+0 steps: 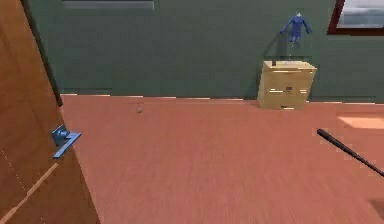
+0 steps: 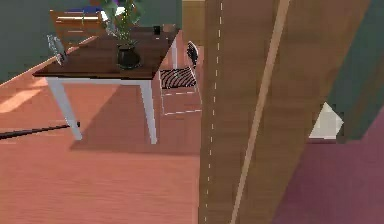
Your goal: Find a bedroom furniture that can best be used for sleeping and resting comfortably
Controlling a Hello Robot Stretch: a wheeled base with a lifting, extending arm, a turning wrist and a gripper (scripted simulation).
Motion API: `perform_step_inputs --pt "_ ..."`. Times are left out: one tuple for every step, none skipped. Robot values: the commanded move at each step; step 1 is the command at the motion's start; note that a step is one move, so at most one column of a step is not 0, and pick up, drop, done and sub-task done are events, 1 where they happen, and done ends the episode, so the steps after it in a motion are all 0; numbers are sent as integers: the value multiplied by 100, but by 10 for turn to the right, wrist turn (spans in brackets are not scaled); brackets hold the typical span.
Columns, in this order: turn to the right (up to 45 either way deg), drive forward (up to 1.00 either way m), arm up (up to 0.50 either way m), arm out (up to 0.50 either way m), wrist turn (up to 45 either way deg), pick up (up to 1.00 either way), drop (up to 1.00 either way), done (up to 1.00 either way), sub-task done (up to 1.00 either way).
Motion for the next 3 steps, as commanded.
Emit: perform_step_inputs --pt "270 0 0 0 0 0 0 0 0" --pt "0 5 0 0 0 0 0 0 0" --pt "30 0 0 0 0 0 0 0 0"
